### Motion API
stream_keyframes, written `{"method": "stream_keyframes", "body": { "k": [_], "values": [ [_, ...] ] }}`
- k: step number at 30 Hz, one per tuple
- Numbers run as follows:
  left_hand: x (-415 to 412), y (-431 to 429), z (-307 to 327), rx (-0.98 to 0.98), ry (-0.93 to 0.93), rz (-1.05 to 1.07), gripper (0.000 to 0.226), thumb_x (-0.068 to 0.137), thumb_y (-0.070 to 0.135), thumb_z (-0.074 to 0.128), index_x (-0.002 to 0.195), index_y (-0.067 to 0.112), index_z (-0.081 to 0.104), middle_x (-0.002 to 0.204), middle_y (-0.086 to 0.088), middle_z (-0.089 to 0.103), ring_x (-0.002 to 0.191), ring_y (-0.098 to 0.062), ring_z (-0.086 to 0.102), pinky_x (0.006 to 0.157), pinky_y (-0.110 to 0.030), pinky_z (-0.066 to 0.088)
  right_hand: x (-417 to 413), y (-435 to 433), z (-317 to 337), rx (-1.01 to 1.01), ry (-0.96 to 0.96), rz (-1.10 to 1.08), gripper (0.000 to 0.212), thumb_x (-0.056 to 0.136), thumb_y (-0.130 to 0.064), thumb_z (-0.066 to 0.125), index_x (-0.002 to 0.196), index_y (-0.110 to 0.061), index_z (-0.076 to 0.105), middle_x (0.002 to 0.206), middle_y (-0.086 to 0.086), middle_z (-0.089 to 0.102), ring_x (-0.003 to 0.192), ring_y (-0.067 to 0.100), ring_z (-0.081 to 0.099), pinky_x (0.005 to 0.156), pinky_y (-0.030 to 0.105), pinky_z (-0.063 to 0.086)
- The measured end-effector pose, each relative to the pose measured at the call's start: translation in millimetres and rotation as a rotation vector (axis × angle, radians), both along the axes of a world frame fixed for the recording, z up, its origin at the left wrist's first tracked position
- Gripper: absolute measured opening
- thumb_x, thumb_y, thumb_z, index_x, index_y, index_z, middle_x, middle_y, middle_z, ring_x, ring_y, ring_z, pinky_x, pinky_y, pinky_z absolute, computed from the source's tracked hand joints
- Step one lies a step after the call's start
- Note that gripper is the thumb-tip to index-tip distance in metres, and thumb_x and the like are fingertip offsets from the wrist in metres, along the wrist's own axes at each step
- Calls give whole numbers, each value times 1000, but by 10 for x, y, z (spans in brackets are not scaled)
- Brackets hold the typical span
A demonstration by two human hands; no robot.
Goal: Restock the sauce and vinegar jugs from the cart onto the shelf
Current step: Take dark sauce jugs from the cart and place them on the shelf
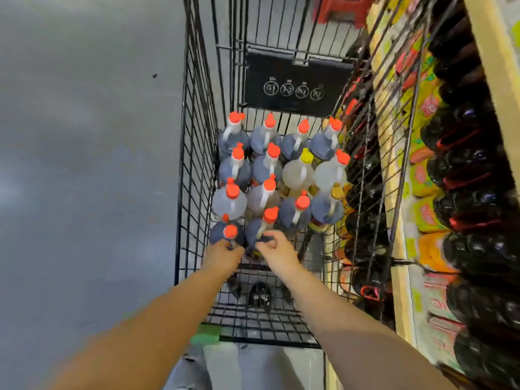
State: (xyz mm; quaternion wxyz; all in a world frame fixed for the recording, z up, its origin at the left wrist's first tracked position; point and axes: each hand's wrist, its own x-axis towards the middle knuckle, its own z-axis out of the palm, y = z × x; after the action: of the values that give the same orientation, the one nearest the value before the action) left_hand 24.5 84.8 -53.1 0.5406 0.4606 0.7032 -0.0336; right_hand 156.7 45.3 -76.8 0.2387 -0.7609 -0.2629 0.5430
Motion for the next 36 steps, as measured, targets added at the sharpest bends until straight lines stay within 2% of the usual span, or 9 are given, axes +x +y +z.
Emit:
{"method": "stream_keyframes", "body": {
  "k": [6,9,14,21,25,27,29,31,36],
  "values": [
    [95,20,-97,-172,-1,13,41,89,28,54,120,2,53,124,-25,54,117,-38,49,100,-46,43,-29,11,-107,-154,309,1,41,90,-23,60,125,-32,42,114,6,58,106,23,58,67,26,47],
    [74,60,-24,-237,-14,41,45,90,28,53,128,6,47,133,-21,47,124,-36,43,105,-46,39,30,-29,-139,-166,299,-48,16,86,-26,64,93,-28,50,106,4,57,97,18,57,74,31,48],
    [14,215,195,-258,16,-26,44,90,8,54,132,3,43,137,-20,44,126,-34,43,100,-42,40,96,-311,-27,-179,79,-125,36,77,-23,74,71,-21,38,97,9,42,80,21,45,62,30,44],
    [108,241,814,-164,-8,-408,48,83,2,60,130,-3,48,128,-22,55,120,-37,53,95,-41,46,120,-675,612,-37,-158,-371,35,75,-14,73,100,-5,50,87,6,47,85,22,48,70,23,34],
    [166,115,1261,8,-71,-605,46,87,6,59,127,-10,46,102,-22,55,101,-34,53,83,-38,45,63,-1054,1253,195,-275,-570,25,73,4,72,83,-7,52,89,9,43,69,9,48,54,14,39],
    [216,38,1522,84,-189,-629,33,85,5,60,115,-7,54,101,-16,55,99,-34,54,78,-34,44,25,-1242,1586,292,-345,-660,29,72,-3,77,82,-10,51,99,13,48,82,14,49,64,14,44],
    [238,-75,1883,222,-241,-711,9,84,12,63,84,4,58,86,-7,51,86,-27,51,67,-30,39,-80,-1440,1932,389,-401,-789,33,72,-10,79,75,-17,47,85,6,50,77,17,48,70,17,42],
    [296,-181,2182,323,-336,-732,19,76,23,69,77,9,56,78,-4,49,81,-20,47,65,-29,36,-208,-1654,2239,529,-496,-998,41,70,-3,80,66,-15,40,66,-1,39,63,11,40,56,14,33],
    [593,-523,2690,208,-631,-795,11,79,15,66,74,14,56,77,-11,59,65,-24,56,65,-40,50,-543,-2338,2825,619,-847,-1195,46,64,-5,84,57,-17,39,63,-5,34,65,4,40,53,11,31]
  ]
}}
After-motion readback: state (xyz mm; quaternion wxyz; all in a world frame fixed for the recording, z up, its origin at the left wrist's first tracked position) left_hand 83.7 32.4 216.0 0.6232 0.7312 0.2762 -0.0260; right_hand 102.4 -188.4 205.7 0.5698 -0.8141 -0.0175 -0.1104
